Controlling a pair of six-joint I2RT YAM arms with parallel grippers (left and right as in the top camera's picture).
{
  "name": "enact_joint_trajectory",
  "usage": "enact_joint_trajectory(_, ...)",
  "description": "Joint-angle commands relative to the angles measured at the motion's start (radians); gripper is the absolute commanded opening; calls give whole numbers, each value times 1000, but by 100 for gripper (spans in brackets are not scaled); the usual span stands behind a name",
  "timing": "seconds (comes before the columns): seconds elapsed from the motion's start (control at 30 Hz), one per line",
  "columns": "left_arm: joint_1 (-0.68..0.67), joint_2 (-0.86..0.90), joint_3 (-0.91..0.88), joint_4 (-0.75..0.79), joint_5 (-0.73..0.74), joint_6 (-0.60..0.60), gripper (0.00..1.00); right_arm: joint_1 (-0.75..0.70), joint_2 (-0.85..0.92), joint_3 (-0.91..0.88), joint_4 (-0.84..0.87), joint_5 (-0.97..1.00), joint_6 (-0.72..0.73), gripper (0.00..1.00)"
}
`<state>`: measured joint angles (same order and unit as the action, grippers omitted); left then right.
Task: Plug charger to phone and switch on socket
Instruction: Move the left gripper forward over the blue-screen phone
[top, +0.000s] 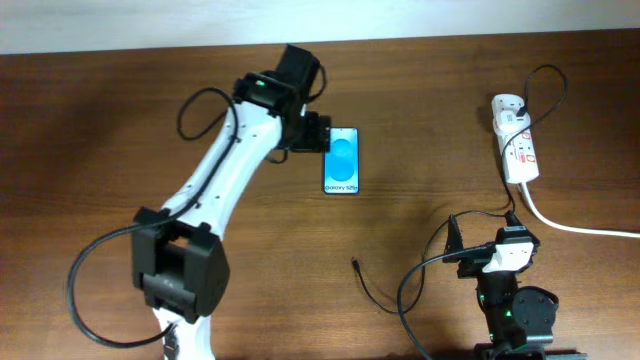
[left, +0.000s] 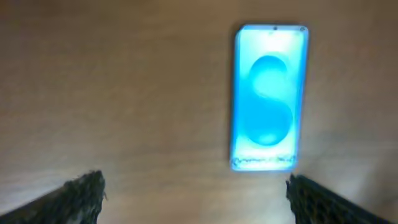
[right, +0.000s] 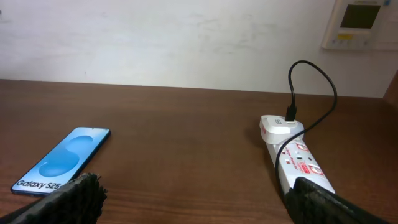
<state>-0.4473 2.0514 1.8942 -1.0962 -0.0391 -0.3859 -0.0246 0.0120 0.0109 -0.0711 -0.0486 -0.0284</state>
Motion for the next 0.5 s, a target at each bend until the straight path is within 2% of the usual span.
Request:
enact_joint_trajectory(0.0,-55,11,15,71,6,-145,99,-2,-6,-5,-6,5,7,98)
enact_joint_trajectory(0.1,-95,27,14,144,5,-164,99,-2,-6,-5,-6,5,7,98)
enact_joint_trajectory(0.2,-114,87,14,155,5,-277,99,-2,-6,-5,-6,5,7,98)
enact_joint_trajectory(0.33,-116,157,14,214,5,-277,99,-2,-6,-5,-6,5,7,98)
enact_joint_trajectory(0.47,-136,171,14,236,-110,-276,99,-2,-6,-5,-7,5,7,99)
